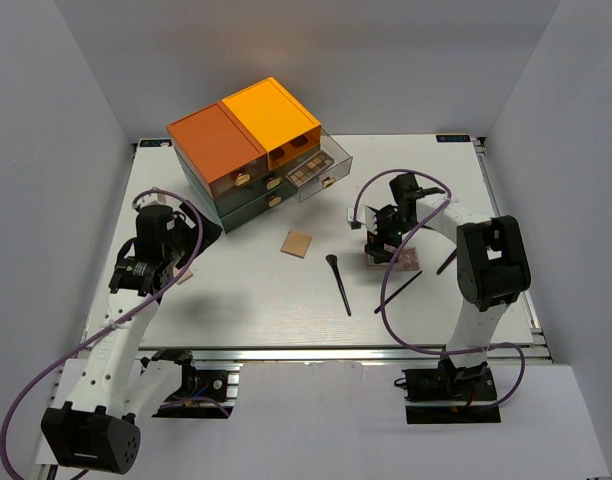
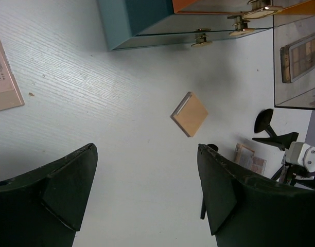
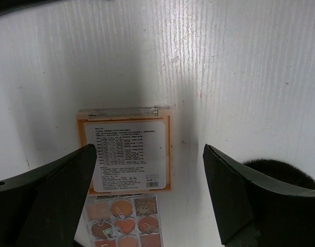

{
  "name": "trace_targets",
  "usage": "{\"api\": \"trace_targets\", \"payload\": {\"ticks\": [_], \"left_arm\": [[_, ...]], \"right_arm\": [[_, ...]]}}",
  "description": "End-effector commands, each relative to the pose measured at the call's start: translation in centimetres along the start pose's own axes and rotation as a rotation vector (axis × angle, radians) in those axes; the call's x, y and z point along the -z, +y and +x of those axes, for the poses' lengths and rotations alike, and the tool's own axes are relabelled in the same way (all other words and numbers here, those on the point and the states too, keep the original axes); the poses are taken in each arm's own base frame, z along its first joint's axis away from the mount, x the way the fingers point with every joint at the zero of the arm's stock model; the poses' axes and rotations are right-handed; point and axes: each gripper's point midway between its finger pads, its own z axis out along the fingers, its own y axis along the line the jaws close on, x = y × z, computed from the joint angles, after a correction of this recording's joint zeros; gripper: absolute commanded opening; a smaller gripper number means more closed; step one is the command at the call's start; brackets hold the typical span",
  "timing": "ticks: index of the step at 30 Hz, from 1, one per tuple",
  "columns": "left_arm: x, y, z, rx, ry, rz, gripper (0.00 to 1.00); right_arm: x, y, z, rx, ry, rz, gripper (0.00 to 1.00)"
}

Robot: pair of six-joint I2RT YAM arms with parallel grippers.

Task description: Organize the makeup

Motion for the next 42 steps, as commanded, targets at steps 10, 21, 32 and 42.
{"api": "trace_targets", "payload": {"ticks": [10,21,32,42], "left_arm": [[-0.1,0.4,0.5,0.016,-0.001,0.012,0.88],[-0.1,0.8,0.5,0.018,-0.003,0.003,0.88],[0.0,1.1,0.7,0.021,-0.004,-0.001,0.89],[0.1,1.3,0.9,0.021,-0.002,-0.004,0.89]], "right_arm": [[0.0,2.6,1.0,-0.030,0.038,-0.059,0.89],[-0.3,2.9,1.6,-0.034,0.067,-0.026,0.89],[0.4,3.5,0.4,-0.047,0.030,-0.045,0.89],[0.5,3.3,-0.3,-0.097,0.012,-0.038,0.89]]}}
